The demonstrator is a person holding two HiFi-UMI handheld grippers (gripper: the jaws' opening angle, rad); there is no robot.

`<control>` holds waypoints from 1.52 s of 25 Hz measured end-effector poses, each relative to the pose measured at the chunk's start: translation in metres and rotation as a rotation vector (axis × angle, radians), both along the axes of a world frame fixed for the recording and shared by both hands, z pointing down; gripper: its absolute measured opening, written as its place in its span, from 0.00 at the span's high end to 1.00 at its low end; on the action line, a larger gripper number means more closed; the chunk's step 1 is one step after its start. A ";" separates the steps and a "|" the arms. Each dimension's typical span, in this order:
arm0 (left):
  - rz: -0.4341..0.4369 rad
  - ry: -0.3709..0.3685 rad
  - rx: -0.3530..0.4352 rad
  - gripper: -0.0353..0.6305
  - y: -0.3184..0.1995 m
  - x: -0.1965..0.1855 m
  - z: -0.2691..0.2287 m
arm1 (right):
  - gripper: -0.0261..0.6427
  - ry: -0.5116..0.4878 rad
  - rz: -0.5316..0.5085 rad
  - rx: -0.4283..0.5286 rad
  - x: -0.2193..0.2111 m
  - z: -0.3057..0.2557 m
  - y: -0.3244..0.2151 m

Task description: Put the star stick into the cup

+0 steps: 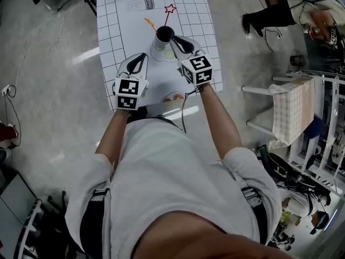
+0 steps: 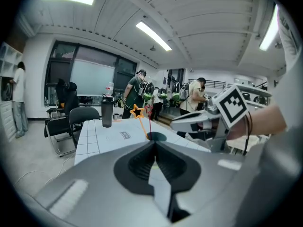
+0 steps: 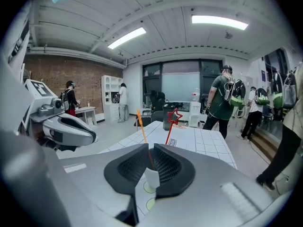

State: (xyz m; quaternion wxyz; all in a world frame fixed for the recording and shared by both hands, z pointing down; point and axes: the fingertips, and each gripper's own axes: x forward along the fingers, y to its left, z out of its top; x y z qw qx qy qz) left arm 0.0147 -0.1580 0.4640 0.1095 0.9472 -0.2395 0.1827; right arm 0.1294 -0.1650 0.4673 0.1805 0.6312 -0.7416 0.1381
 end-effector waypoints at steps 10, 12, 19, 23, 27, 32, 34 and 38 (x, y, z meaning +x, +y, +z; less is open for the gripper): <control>-0.119 0.092 0.146 0.94 0.078 0.002 -0.062 | 0.96 -0.068 0.123 0.263 -0.023 -0.080 0.111; -0.124 0.095 0.163 0.94 0.097 0.001 -0.068 | 0.96 -0.059 0.133 0.294 -0.029 -0.089 0.133; -0.150 0.133 0.229 0.94 0.166 0.001 -0.090 | 0.96 -0.010 0.169 0.355 -0.036 -0.112 0.209; -0.138 0.132 0.243 0.94 0.193 0.010 -0.100 | 0.96 0.023 0.201 0.392 -0.037 -0.127 0.240; -0.089 0.136 0.235 0.94 0.235 0.027 -0.102 | 0.96 0.012 0.233 0.407 -0.033 -0.130 0.281; -0.035 0.118 0.242 0.94 0.216 0.049 -0.127 | 0.96 -0.052 0.295 0.424 -0.016 -0.153 0.268; -0.001 0.113 0.222 0.94 0.185 0.066 -0.146 | 0.96 -0.062 0.328 0.410 -0.002 -0.172 0.237; 0.043 0.101 0.210 0.94 0.144 0.093 -0.155 | 0.96 -0.052 0.362 0.401 0.021 -0.183 0.194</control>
